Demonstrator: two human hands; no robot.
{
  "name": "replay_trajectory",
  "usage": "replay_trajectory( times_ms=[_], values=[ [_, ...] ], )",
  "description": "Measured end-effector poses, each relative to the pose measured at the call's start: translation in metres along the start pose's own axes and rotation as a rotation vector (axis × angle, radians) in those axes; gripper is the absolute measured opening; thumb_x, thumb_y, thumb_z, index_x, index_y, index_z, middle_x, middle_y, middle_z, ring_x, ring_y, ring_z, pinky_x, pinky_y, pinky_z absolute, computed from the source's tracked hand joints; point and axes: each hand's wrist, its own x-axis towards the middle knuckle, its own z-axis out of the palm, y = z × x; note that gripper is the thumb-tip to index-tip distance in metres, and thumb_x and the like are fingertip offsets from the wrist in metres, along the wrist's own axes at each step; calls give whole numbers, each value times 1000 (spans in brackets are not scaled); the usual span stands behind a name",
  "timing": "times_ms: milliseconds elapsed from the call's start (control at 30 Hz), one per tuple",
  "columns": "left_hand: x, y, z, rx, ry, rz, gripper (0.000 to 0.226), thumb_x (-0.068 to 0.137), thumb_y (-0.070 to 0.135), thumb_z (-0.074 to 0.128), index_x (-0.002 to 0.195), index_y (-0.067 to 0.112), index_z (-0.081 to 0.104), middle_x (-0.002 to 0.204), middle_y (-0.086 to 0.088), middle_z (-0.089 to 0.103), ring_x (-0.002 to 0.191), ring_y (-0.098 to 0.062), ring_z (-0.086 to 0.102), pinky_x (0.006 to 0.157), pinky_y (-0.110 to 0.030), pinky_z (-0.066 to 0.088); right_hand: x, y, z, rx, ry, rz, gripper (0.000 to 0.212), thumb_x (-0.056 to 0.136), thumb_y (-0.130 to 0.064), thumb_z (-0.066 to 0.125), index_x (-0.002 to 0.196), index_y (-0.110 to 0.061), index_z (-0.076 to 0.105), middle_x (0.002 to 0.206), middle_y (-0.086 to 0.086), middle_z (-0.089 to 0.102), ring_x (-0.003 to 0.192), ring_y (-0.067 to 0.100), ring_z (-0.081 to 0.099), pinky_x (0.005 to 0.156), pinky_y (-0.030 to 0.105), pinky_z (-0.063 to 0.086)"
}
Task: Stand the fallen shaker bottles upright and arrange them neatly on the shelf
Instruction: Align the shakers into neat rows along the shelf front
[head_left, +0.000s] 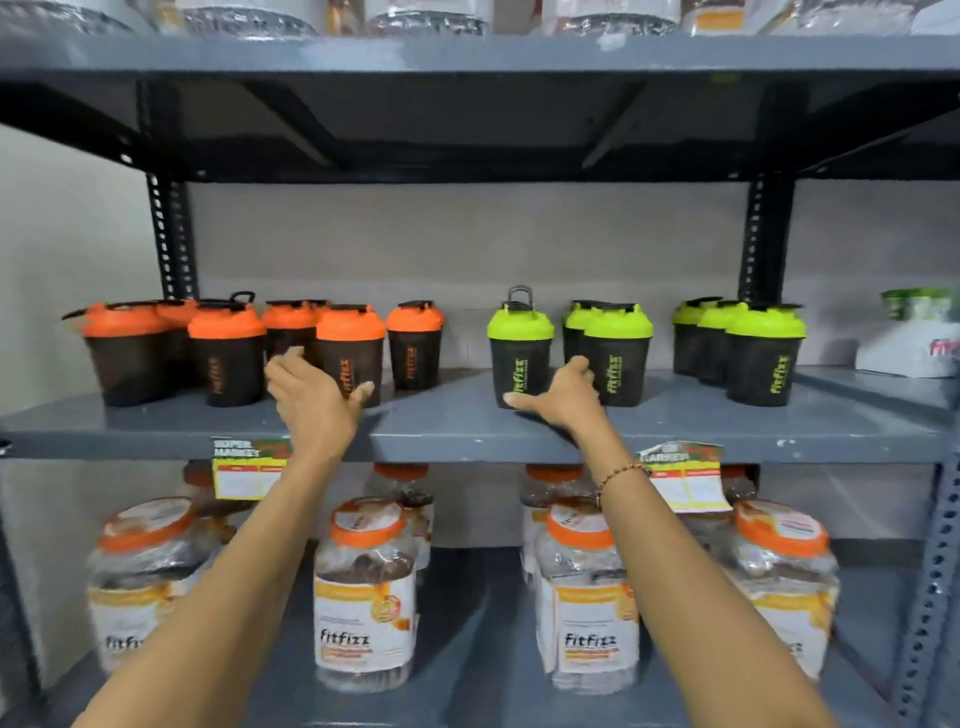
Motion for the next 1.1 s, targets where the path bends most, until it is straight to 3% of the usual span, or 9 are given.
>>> replay_trajectory(
  times_ms=[167,300,467,700,1100],
  values=[
    [29,-7,1,-9,-329,-85,115,67,38,83,142,-11,10,143,-26,21,132,-41,26,110,-45,28,1,-27,15,37,-24,91,113,68,-43,82,140,11,13,150,26,24,138,39,31,108,43,32],
    [43,-9,8,-99,-443,-155,107,65,36,85,138,-5,17,142,-25,33,130,-39,36,108,-46,34,0,-30,30,7,57,97,99,71,-35,82,136,10,22,148,27,30,135,41,36,107,42,34],
    [48,-11,13,-87,-451,-185,82,77,29,77,133,-3,26,136,-25,43,124,-42,44,102,-48,39,0,-28,35,-25,94,105,79,79,-28,76,133,5,28,145,23,37,132,40,41,102,44,39],
    [35,8,15,-63,-559,-98,68,85,30,69,131,-3,31,134,-22,48,122,-39,47,96,-44,40,-3,-29,35,-42,122,109,73,82,-28,73,132,3,30,143,21,40,130,40,43,100,46,40],
    [14,21,29,-15,-548,-18,57,90,32,62,129,-1,36,128,-22,53,116,-39,52,92,-43,44,-4,-28,35,-69,101,95,67,83,-30,71,129,1,33,141,20,43,128,40,45,100,47,41]
  ],
)
